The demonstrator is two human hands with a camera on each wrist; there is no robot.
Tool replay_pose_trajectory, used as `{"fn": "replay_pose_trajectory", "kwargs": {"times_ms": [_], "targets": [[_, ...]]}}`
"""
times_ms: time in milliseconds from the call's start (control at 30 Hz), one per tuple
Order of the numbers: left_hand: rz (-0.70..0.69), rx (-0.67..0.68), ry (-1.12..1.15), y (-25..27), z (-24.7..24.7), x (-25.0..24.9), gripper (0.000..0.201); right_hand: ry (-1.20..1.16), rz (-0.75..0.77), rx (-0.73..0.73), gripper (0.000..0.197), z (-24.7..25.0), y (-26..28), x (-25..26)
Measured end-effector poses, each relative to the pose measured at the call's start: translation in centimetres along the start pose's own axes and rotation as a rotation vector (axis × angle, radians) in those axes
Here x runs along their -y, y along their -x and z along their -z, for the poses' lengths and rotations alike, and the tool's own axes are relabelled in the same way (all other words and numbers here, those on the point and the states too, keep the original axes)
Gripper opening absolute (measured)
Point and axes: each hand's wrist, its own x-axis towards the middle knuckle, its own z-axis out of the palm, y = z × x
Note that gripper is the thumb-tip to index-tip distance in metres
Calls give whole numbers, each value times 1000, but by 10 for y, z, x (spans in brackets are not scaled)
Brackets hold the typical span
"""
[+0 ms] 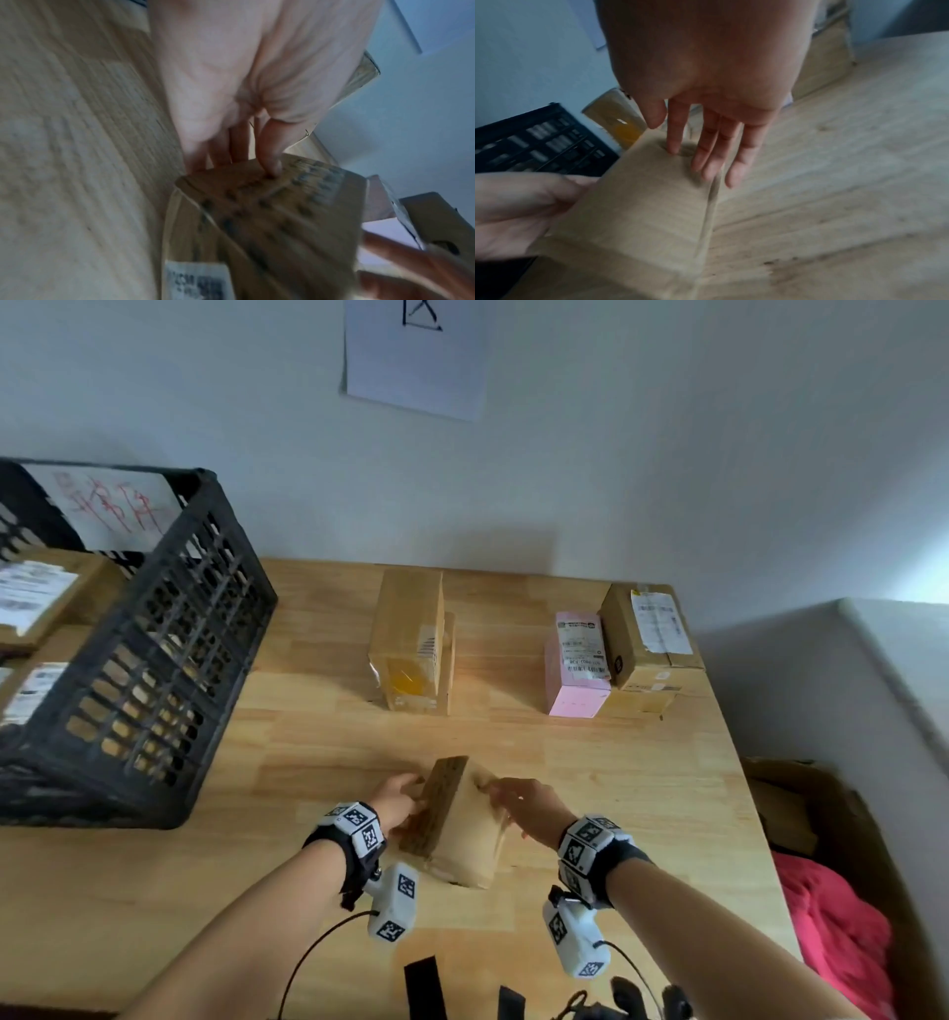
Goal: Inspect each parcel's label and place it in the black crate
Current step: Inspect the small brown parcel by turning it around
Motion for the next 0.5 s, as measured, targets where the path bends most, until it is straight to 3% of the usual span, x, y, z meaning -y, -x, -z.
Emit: {"fn": "replay_pose_trajectory", "kwargs": {"times_ms": [67,133,300,367,500], "targets": [[-41,-34,-129,1,1,4,52,185,80,75,39,-4,3,6],[-65,16,-197,7,-1,4,43,336,121,138,49,-12,3,11],[44,45,-67,22,-1,2,9,553,35,126,58,-32,-10,17],[38,48,-54,18,-1,6,33,603,46,150,62,-36,-8,19],[12,39,-106,17,-3,10,41,520,34,153,60,-39,-12,14]]}}
